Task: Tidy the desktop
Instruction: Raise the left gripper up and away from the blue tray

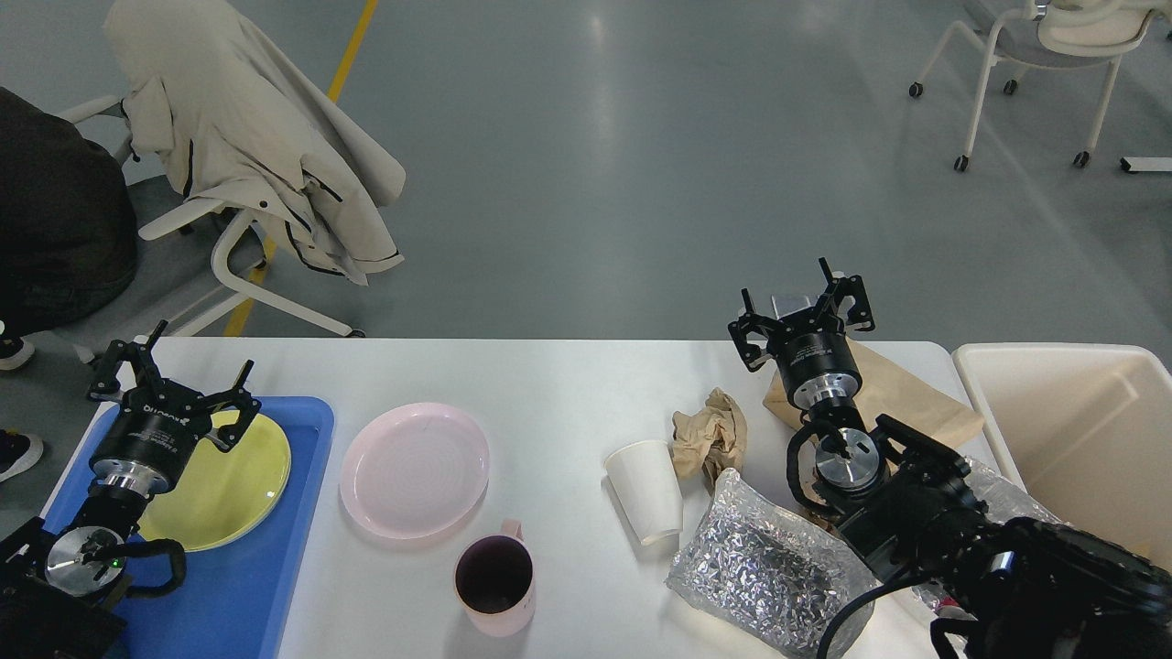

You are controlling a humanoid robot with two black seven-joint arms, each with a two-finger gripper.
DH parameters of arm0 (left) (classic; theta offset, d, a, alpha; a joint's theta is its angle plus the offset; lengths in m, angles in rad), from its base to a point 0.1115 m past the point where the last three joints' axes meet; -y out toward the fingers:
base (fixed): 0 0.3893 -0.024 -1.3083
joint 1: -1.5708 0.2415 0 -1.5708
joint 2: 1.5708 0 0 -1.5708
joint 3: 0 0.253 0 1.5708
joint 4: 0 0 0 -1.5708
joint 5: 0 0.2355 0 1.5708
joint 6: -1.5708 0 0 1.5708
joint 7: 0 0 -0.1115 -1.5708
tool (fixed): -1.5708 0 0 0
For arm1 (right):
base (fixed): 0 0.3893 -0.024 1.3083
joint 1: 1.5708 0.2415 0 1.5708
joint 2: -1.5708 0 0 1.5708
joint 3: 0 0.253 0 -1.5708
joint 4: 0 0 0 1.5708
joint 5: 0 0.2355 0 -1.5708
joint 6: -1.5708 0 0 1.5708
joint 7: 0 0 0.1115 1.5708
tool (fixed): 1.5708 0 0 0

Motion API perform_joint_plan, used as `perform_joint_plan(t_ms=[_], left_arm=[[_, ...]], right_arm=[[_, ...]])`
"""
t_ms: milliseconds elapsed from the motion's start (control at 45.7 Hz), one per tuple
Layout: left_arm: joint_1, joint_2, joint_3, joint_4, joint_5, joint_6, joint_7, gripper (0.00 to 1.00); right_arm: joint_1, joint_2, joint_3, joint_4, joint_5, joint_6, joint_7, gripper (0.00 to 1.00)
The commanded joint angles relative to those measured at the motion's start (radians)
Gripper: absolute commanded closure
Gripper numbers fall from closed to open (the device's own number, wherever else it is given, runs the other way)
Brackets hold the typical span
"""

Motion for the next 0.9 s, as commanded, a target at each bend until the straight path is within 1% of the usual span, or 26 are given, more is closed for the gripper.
perform_joint_plan(t_ms=[0,109,328,372,438,525,591,657,701,766,876], left_arm=[[0.001,-0.001,0.0,0.0,0.0,-0.001,0.001,0.0],[-0.001,-0.001,0.0,-0.002,0.003,-0.022,0.0,0.0],[-0.015,0.011,0.044,-0.005,0.005,-0.017,-0.002,0.0],[-0.015,0.036,0.047,-0.02,0.003,-0.017,-0.002,0.0],[-0.016,0.106,0.07,-0.049,0.001,-0.004,0.001,0.0],[-0.048,0.194,0.155,-0.069,0.0,0.001,-0.003,0.0],[-0.097,0.248,0.262,-0.069,0.0,0.006,0.001,0.0],[-0.142,0.298,0.42,-0.072,0.0,0.003,0.001,0.0],[-0.178,0.355,0.538,-0.085,0.001,-0.002,0.0,0.0],[-0.26,0.467,0.737,-0.138,0.003,-0.007,-0.005,0.0],[-0.428,0.605,1.046,-0.247,0.011,0.006,-0.01,0.0]], right_arm=[[0.0,0.0,0.0,0.0,0.0,0.0,0.001,0.0],[0.0,0.0,0.0,0.0,0.0,0.0,0.001,0.0],[0.0,0.0,0.0,-0.001,0.0,0.0,0.001,0.0],[0.0,0.0,0.0,-0.001,0.0,0.0,0.001,0.0],[0.0,0.0,0.0,0.0,0.0,0.0,0.001,0.0],[0.0,0.0,0.0,0.0,0.0,0.0,0.001,0.0],[0.0,0.0,0.0,0.0,0.0,0.0,-0.001,0.0],[0.0,0.0,0.0,-0.001,0.0,0.0,-0.001,0.0],[0.0,0.0,0.0,0.0,0.0,0.0,0.001,0.0],[0.0,0.0,0.0,0.0,0.0,0.0,0.001,0.0],[0.0,0.0,0.0,0.0,0.0,0.0,0.001,0.0]])
